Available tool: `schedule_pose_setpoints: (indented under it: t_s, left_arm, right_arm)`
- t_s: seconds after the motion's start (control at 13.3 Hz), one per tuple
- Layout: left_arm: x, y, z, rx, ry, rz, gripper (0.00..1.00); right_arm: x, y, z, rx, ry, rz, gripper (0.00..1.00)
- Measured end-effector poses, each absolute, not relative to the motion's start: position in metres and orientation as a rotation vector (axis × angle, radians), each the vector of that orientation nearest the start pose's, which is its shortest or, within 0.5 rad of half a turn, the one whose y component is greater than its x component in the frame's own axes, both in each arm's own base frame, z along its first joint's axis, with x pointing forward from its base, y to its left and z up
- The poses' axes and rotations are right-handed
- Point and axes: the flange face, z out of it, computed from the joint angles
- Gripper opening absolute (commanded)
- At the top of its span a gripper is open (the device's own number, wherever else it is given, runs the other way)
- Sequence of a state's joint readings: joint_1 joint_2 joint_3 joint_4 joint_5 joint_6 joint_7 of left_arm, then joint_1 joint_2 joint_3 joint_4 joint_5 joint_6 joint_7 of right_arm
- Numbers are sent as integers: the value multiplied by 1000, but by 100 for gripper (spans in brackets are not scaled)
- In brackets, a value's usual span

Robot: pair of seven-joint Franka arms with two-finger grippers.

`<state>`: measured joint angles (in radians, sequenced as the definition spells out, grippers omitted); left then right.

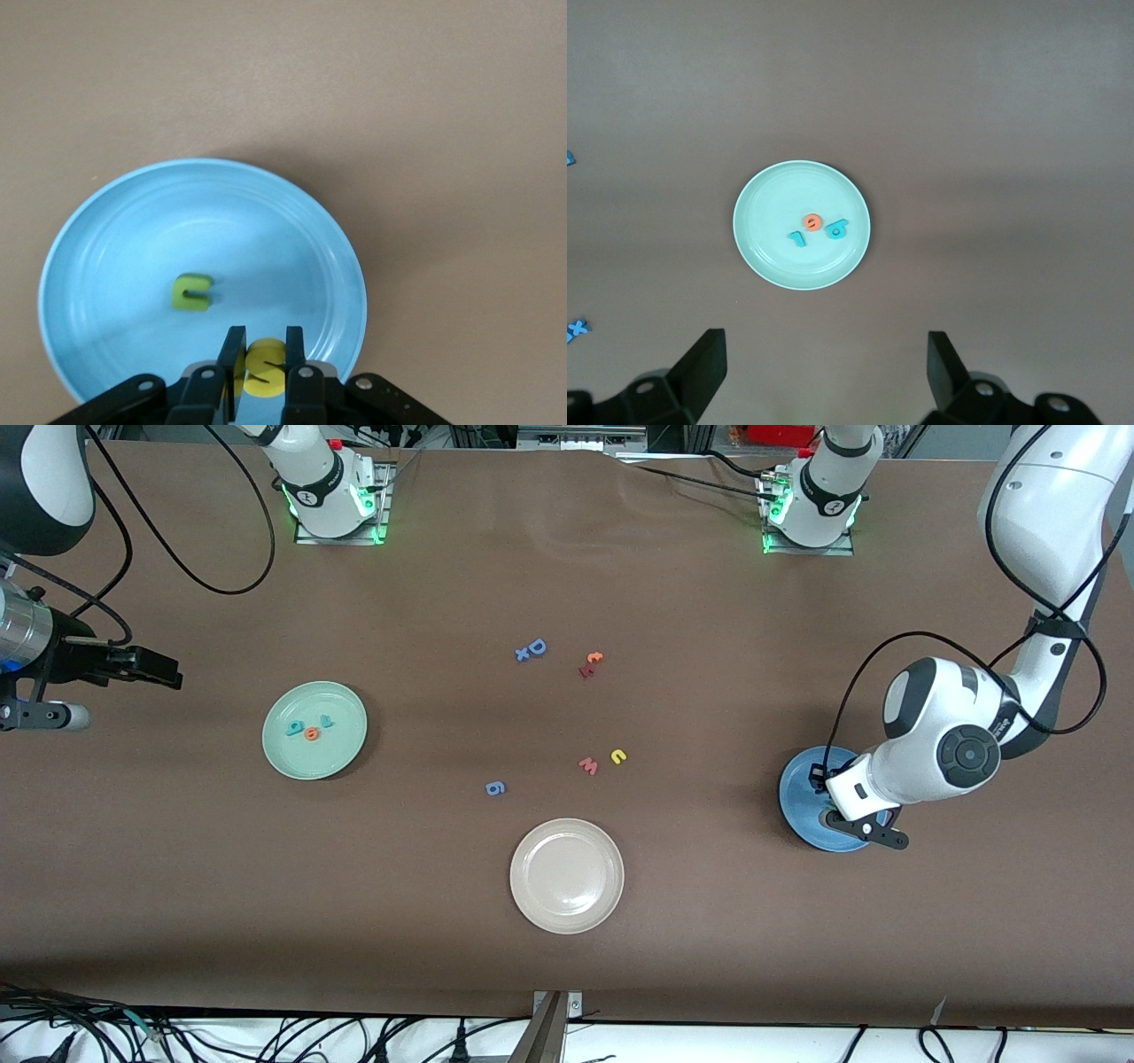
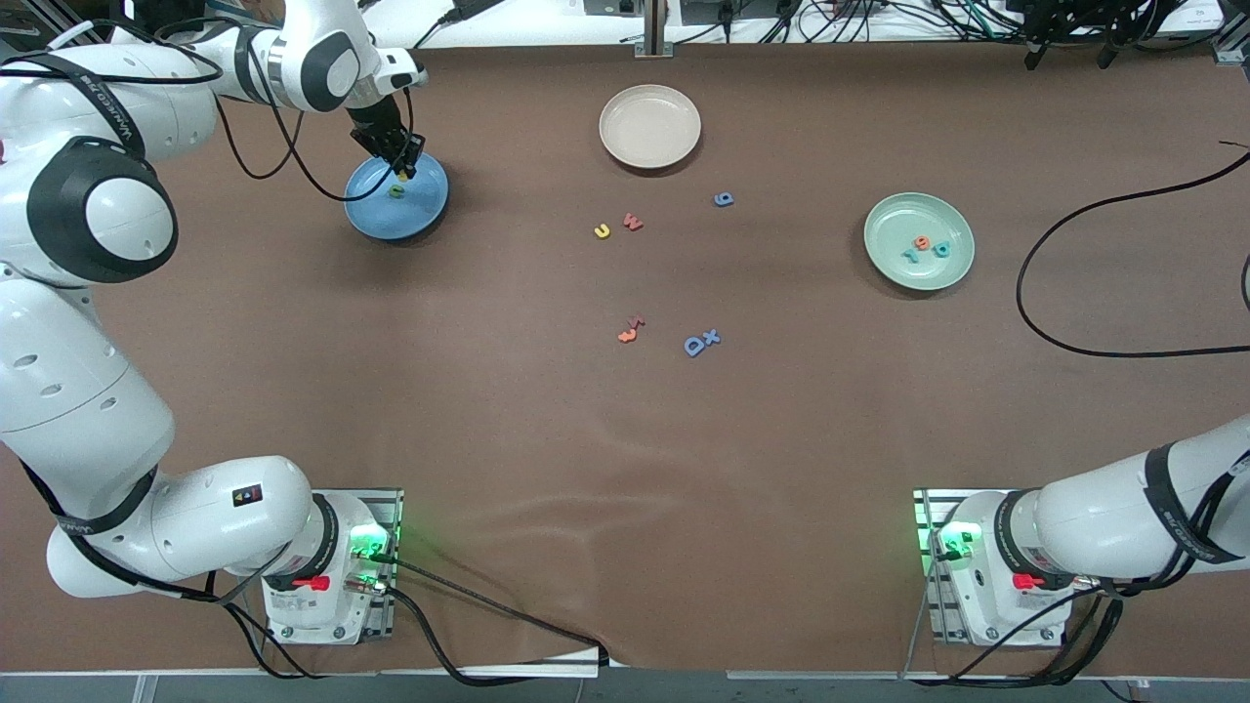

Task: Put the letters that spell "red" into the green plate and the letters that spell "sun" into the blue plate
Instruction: 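Carry the yellow s to the blue plate and open the left gripper, then move the left gripper back over the yellow u among the letters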

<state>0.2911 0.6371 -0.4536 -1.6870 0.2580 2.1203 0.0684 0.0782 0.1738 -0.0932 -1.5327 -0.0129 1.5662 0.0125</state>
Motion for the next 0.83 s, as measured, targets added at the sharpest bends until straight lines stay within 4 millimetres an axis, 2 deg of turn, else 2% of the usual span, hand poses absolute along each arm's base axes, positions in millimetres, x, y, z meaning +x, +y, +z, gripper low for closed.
schedule_pose_setpoints:
  t_s: [0.08,0.38,0.53,0.6,0.68,0.83]
  left_arm:
    - [660,-67,243,-3146,518,213,100]
    - [667,-71,241,-3157,503,199,100]
    - [667,-79,243,-3181,327,201,100]
    - [665,-92,245,-3192,188,207,100]
    - [662,-114,246,-3194,41,215,100]
    - [650,-169,248,-3181,-196,237,100]
  right_arm:
    - [599,-6,542,-3162,42,222,100]
    - [599,-6,542,-3162,42,224,100]
    - [599,-6,542,-3162,42,224,100]
    - [599,-6,542,-3162,42,224,100]
    - [599,-6,542,-3162,42,225,100]
    - [599,-6,542,-3162,43,225,100]
